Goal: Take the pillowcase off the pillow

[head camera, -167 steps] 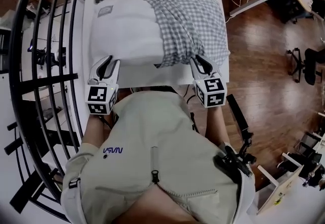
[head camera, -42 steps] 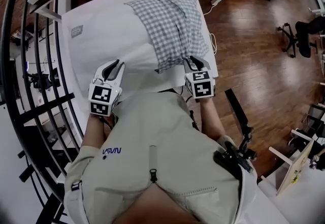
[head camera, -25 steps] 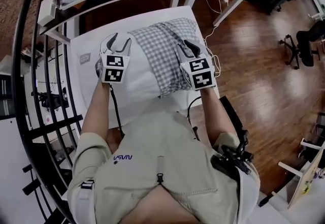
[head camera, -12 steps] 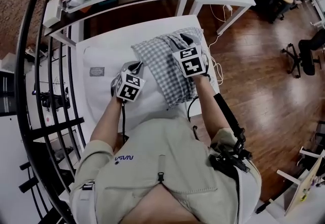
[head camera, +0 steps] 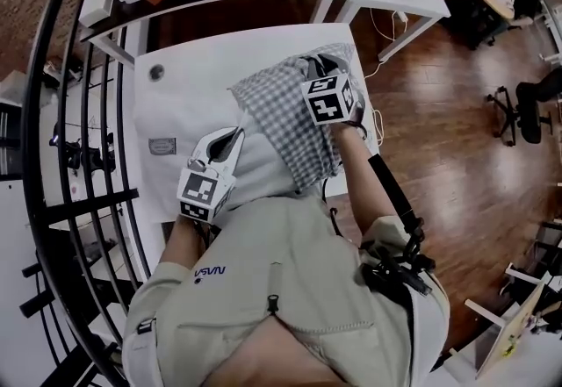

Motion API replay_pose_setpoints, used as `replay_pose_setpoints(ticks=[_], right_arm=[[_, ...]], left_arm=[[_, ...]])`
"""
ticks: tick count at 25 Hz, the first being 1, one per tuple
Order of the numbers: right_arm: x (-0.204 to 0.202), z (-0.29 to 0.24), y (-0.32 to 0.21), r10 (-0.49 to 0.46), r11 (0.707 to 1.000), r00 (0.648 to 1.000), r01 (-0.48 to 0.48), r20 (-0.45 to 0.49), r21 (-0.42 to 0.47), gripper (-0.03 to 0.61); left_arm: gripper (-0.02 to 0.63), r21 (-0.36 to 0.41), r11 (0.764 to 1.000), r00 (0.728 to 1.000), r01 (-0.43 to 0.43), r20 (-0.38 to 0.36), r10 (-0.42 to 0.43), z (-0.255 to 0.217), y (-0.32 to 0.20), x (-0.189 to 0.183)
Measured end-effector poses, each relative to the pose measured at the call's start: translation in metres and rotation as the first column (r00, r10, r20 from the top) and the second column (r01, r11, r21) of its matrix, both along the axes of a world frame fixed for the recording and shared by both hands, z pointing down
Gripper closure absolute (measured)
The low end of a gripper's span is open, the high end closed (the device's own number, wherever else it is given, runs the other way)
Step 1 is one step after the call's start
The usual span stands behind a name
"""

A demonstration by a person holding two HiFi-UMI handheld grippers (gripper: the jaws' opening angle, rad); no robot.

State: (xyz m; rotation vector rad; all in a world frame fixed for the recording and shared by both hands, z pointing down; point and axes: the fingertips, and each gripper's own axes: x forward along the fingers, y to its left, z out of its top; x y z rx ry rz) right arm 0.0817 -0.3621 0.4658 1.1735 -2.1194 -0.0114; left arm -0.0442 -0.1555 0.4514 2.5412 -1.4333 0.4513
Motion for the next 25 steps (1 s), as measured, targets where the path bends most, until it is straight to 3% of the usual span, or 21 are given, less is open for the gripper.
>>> replay_pose_setpoints(ticks=[3,5,7,9,10,14,17,19,21,25], right_arm=[[0.039,-0.019,-0.013,0.130,0.989,0.989,-0.134,0.071,0.062,0.551],[0.074,-0.028,-0.021,0.233,0.966,0.966,-0.243,0.115,0.088,0.554],[0.116,-0.028,-0.029,0.354,0.925,0.924,-0.368,0.143,0.090,0.554],[0.156,-0.010,-0.034,0.460,0.882,0.875,-0.470,0.149,0.036,0.557],[0.168,0.004,-0.035,0.479,0.875,0.865,-0.485,0.148,-0.002,0.557],[0.156,0.036,-0.029,0.370,0.929,0.919,-0.368,0.137,-0.044,0.548],[0.138,0.033,-0.020,0.313,0.950,0.927,-0.307,0.205,-0.063,0.452],[0.130,0.014,-0.003,0.274,0.961,0.927,-0.276,0.255,-0.027,0.446],[0.124,-0.005,0.026,0.232,0.969,0.925,-0.247,0.301,0.013,0.446],[0.117,-0.001,0.089,0.205,0.977,0.907,-0.210,0.369,-0.026,0.446]], left_arm=[[0.598,0.080,0.997,0.995,0.021,-0.104,-0.012,-0.037,0.022,-0.015],[0.598,0.104,0.994,0.988,0.038,-0.150,-0.023,-0.055,0.031,-0.025],[0.598,0.100,0.993,0.983,0.068,-0.179,-0.049,-0.058,0.032,-0.041],[0.598,0.063,0.993,0.974,0.101,-0.208,-0.086,-0.044,0.026,-0.060],[0.598,0.035,0.993,0.970,0.111,-0.219,-0.101,-0.033,0.019,-0.067],[0.597,-0.028,0.994,0.982,0.107,-0.151,-0.110,0.007,-0.025,-0.064],[0.579,-0.023,0.991,0.989,0.128,-0.069,-0.130,0.016,-0.055,-0.060],[0.524,0.020,0.988,0.988,0.155,-0.031,-0.154,0.007,-0.063,-0.061],[0.413,0.066,0.983,0.986,0.169,-0.002,-0.169,-0.008,-0.059,-0.060],[0.367,0.041,0.996,0.995,0.076,0.056,-0.078,-0.020,-0.029,-0.022]])
